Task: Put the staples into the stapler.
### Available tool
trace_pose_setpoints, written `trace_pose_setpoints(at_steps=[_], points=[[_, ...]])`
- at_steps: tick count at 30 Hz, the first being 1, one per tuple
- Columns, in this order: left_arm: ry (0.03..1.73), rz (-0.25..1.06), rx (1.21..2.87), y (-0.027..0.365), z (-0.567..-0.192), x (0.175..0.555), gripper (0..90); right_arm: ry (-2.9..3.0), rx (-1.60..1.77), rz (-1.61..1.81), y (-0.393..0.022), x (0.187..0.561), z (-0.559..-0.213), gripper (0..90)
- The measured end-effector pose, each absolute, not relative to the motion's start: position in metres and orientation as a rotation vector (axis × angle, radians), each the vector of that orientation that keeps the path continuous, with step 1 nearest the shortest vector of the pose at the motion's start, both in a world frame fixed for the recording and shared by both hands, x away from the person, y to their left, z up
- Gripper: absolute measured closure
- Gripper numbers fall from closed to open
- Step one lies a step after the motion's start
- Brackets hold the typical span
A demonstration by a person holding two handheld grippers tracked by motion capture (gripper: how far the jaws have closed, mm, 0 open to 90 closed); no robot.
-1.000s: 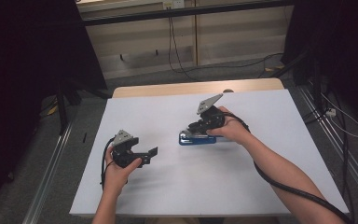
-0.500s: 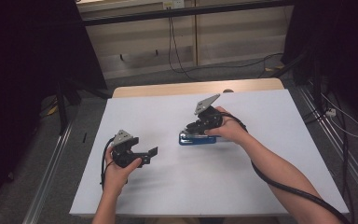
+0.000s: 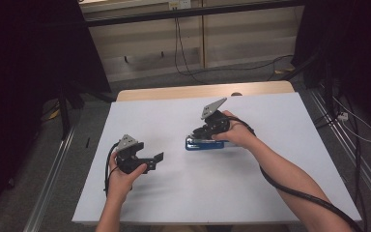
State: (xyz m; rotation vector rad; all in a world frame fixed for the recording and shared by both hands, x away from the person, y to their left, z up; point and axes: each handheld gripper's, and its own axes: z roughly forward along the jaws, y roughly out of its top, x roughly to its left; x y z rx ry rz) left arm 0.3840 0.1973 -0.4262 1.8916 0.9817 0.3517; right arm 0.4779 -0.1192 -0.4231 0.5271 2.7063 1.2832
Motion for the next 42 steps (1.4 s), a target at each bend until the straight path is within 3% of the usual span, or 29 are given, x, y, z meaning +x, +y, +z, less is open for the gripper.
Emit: trace_pose_setpoints(at_steps=[42], points=[[0.989, 0.354, 1.901, 0.1977, -0.4278, 0.3853, 5.8, 2.735, 0.409, 1.273, -0.1133, 0.4849, -0.428, 79.2]])
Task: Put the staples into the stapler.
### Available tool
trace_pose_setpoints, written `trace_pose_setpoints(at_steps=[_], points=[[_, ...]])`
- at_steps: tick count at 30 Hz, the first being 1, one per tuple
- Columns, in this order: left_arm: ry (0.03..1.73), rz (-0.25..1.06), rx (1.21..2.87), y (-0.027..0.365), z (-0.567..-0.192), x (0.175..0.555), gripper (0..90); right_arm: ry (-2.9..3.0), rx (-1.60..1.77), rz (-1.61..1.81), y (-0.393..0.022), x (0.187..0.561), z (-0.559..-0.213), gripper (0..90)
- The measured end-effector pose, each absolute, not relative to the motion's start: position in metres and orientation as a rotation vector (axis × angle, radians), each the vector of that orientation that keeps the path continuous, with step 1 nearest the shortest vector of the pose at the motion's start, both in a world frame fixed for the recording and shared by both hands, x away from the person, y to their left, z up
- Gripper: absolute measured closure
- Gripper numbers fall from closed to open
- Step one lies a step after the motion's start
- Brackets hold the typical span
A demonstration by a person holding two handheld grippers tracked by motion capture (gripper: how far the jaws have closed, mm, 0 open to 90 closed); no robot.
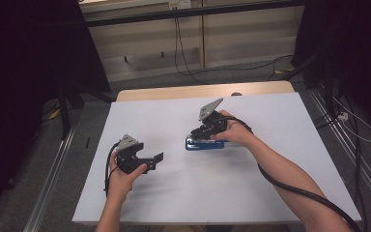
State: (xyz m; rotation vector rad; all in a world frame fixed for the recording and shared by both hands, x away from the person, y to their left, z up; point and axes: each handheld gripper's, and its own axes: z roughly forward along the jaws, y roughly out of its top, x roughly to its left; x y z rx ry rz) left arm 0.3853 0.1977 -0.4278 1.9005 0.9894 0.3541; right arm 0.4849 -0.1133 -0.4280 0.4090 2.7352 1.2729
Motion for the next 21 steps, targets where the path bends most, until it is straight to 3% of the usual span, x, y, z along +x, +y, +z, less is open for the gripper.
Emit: trace_pose_setpoints(at_steps=[21], points=[[0.991, 0.355, 1.899, 0.1978, -0.4278, 0.3854, 5.8, 2.739, 0.383, 1.263, -0.112, 0.486, -0.4294, 79.2]])
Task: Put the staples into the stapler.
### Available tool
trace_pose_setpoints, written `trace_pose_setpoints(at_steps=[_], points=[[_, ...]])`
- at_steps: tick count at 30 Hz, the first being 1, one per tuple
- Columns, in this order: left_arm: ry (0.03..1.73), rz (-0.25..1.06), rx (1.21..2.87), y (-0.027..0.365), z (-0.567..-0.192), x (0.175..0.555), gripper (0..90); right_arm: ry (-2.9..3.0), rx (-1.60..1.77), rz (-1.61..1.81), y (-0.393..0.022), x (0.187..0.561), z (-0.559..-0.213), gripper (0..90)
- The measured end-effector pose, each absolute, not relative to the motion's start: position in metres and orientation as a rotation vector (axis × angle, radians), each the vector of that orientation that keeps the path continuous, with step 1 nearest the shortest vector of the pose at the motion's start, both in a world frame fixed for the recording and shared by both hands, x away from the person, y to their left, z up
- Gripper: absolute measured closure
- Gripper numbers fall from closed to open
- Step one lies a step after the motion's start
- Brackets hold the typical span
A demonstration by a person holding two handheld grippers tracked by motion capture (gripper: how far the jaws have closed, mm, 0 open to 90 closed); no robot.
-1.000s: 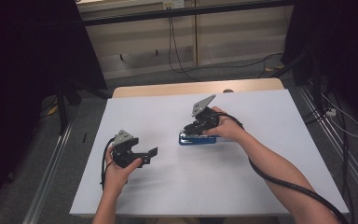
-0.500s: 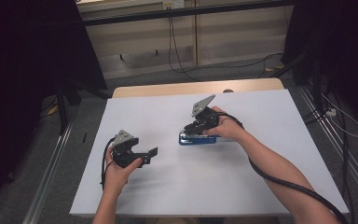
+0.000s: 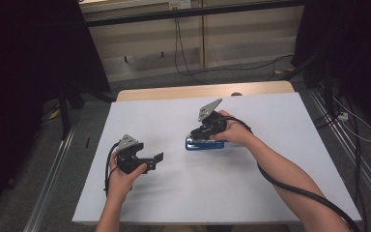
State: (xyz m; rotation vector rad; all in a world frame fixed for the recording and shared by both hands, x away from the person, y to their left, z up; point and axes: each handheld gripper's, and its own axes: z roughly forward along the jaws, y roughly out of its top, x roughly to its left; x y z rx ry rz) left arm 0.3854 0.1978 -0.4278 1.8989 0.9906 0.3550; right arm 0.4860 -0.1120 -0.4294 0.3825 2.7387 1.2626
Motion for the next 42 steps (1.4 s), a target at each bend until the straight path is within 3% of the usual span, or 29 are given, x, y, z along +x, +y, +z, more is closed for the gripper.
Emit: trace_pose_setpoints(at_steps=[42], points=[[0.995, 0.355, 1.899, 0.1978, -0.4284, 0.3859, 5.8, 2.748, 0.349, 1.261, -0.1121, 0.4862, -0.4295, 79.1]])
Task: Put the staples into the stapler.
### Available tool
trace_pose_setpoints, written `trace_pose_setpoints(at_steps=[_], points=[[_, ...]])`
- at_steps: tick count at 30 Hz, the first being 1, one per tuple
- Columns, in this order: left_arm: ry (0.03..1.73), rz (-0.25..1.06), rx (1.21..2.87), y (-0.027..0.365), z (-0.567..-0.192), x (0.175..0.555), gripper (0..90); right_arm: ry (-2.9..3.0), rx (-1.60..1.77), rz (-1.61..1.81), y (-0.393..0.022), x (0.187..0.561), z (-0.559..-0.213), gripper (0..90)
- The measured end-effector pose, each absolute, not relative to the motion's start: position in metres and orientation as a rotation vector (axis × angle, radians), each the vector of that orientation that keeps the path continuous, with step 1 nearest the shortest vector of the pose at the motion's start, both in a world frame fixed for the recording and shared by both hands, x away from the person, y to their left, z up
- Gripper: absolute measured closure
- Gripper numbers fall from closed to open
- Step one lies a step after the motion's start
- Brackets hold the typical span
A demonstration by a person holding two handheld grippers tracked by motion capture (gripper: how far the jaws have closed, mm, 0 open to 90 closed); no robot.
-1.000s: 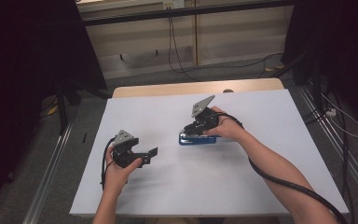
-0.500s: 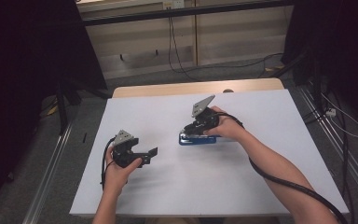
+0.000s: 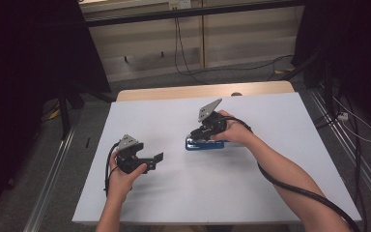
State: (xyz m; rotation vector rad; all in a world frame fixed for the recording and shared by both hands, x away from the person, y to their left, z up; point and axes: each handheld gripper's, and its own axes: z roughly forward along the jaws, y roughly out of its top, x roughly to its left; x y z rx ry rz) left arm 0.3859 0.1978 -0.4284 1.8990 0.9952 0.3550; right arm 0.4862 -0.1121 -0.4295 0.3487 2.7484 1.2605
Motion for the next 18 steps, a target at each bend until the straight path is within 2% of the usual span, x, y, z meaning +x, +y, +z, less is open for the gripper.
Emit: trace_pose_setpoints(at_steps=[18], points=[[0.992, 0.353, 1.906, 0.1975, -0.4288, 0.3862, 5.8, 2.75, 0.349, 1.253, -0.1142, 0.4876, -0.4299, 79.1]])
